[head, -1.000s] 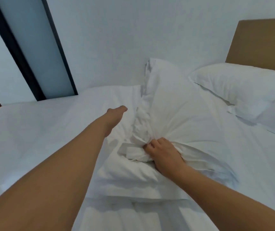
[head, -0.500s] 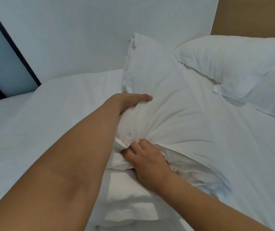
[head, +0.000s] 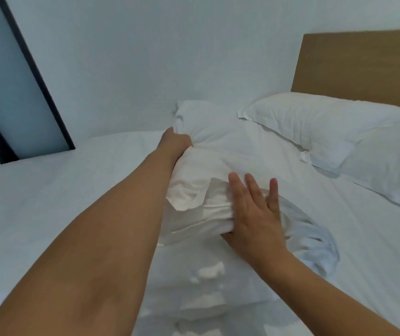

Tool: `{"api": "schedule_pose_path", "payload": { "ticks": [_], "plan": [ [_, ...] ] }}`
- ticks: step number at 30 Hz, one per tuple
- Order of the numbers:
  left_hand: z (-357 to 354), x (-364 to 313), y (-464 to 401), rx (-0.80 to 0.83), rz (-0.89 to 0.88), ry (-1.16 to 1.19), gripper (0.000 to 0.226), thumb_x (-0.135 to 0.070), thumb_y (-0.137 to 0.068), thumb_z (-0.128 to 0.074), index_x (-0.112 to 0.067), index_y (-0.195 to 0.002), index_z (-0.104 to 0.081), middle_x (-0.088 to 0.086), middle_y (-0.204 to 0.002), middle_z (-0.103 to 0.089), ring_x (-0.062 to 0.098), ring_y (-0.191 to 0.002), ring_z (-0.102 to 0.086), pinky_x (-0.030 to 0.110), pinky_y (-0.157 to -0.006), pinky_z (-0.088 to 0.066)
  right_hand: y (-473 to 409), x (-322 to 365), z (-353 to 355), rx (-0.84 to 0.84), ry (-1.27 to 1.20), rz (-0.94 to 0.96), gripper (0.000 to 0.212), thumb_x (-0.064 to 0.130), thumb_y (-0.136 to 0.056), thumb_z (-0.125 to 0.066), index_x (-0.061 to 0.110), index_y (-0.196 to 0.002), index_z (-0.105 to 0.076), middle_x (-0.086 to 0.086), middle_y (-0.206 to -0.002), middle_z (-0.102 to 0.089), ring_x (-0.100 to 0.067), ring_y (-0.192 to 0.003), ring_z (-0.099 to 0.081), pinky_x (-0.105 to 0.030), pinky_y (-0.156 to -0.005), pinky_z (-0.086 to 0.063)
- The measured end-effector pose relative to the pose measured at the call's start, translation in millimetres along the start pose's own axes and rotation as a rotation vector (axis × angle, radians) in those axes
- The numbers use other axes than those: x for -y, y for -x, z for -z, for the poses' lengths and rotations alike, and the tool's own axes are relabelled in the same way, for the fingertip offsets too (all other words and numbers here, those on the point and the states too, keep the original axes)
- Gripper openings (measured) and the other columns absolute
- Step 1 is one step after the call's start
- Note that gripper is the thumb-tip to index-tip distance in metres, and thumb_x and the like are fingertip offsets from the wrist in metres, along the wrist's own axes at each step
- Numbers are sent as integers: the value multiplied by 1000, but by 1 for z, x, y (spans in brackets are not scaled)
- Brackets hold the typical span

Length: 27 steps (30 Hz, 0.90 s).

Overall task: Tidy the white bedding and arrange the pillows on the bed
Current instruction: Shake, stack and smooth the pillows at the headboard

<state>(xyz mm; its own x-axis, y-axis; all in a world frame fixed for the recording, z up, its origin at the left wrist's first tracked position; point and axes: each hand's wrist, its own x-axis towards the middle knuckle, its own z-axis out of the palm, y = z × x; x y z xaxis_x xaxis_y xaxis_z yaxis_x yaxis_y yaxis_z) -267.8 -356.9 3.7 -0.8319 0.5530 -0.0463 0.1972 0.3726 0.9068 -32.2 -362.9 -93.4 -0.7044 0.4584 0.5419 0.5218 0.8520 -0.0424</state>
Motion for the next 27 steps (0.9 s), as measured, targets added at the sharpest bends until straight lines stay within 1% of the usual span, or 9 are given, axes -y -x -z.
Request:
{"api": "schedule_pose_path", "payload": {
  "ticks": [5, 9, 12, 14, 16, 18, 22, 25, 27],
  "plan": [
    [141, 34, 12, -170, -24, -80, 58, -12, -85, -64, -6, -138, -42, 10, -134, -51, 24, -103, -54, 26, -78, -40, -23, 108, 30, 71, -63, 237, 89, 53, -67, -71, 15, -142, -42, -2, -145, -49, -26, -134, -45, -59, -112, -23],
    [249, 111, 35, -252, 33, -299, 52, -25, -78, -69, -12, -125, -53, 8, -121, -59, 31, -107, -58, 31, -78, -46, -28, 175, 45, 340, -278, 486, 78, 56, -87, -55, 31, -152, -20, 8, -158, -25, -11, -145, -19, -45, -121, -3],
    [285, 164, 61, -118, 372, -338, 91, -51, -79, -73, -12, -148, -27, 17, -142, -45, 36, -123, -49, 43, -96, -42, -38, 164, 40, 407, -234, 287, 65, 67, -93, -28, 40, -151, -17, 12, -159, -19, -10, -148, -10, -53, -118, 6],
    [282, 175, 72, 98, 542, -184, 99, -71, -69, -70, -20, -145, -35, 10, -141, -48, 32, -118, -53, 43, -94, -43, -45, 141, 27, 577, -234, 54, 64, 71, -92, -14, 46, -150, -9, 11, -162, -7, -16, -149, 0, -56, -116, 9],
    [263, 165, 78, 182, 453, -208, 69, -67, -74, -68, -23, -125, -51, 2, -127, -54, 25, -101, -57, 35, -81, -43, -40, 121, 9, 711, -186, -57, 63, 72, -91, -9, 50, -149, -1, 12, -162, 4, -18, -149, 7, -58, -115, 10],
    [239, 143, 71, 11, 183, -350, 36, -36, -83, -66, -16, -111, -57, 4, -118, -58, 22, -83, -56, 29, -67, -42, -26, 108, -5, 740, -105, -96, 63, 68, -92, -5, 47, -150, 7, 10, -162, 13, -19, -149, 12, -59, -115, 9],
    [232, 83, 58, -321, -294, -501, 26, -14, -82, -54, -12, -107, -48, 6, -99, -51, 27, -89, -49, 31, -72, -37, -12, 113, -19, 601, -294, -158, 60, 59, -94, -1, 43, -150, 12, 12, -161, 15, -12, -148, 15, -53, -117, 11],
    [263, 95, 45, -438, -314, -656, 41, -16, -81, -55, -12, -121, -47, 14, -110, -57, 36, -102, -54, 37, -77, -41, -21, 133, -12, 526, -478, -66, 58, 57, -98, -16, 40, -153, -7, 13, -162, -1, -5, -148, 4, -47, -119, 8],
    [282, 148, 36, -350, -73, -669, 56, -34, -74, -60, -15, -125, -47, 15, -114, -57, 37, -105, -56, 40, -85, -45, -33, 133, -8, 497, -407, -44, 55, 55, -99, -26, 37, -151, -24, 11, -161, -14, -7, -148, -6, -51, -119, 3]
  ]
}}
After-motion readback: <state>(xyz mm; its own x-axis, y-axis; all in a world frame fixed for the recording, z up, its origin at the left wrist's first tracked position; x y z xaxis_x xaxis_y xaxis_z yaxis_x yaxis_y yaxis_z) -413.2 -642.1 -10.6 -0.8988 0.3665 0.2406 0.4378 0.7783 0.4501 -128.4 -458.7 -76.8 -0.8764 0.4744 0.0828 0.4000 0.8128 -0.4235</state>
